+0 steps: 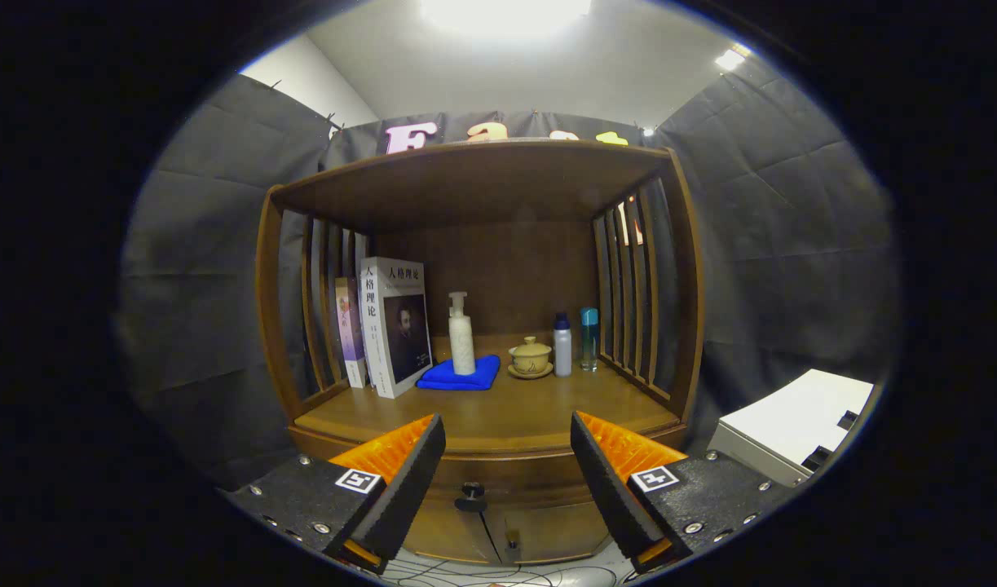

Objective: Pull open the drawer, take out the items inside it, and place them on the countertop above the cabinet.

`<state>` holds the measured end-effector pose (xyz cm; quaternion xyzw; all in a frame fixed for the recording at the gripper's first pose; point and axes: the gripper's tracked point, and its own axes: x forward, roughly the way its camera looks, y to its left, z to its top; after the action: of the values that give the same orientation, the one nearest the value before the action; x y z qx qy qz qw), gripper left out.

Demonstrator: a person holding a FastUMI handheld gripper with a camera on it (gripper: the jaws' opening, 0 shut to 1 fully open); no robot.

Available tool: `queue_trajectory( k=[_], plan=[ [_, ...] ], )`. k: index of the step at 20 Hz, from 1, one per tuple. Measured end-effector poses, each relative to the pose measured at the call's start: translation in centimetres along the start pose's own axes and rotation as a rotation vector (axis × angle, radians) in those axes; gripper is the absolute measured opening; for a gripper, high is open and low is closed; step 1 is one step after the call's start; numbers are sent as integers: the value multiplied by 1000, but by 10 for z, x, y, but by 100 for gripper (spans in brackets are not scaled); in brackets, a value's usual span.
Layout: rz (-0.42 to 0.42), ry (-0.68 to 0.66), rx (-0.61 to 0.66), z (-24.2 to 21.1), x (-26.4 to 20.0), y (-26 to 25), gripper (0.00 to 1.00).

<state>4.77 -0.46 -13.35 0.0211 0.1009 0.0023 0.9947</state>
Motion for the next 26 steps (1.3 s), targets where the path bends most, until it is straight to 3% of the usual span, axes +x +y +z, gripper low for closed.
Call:
queue_trajectory(
  k=[4,9,13,17,26],
  plan=[
    [-64,-14,-13,-18,10,-5,96],
    [-84,10,87,-44,17,-5,95],
    [-92,29,81,-68,22,-4,95],
    [-57,78,93,-102,28,11,96],
    [16,184,-47,-169,68,53,94]
  ],
)
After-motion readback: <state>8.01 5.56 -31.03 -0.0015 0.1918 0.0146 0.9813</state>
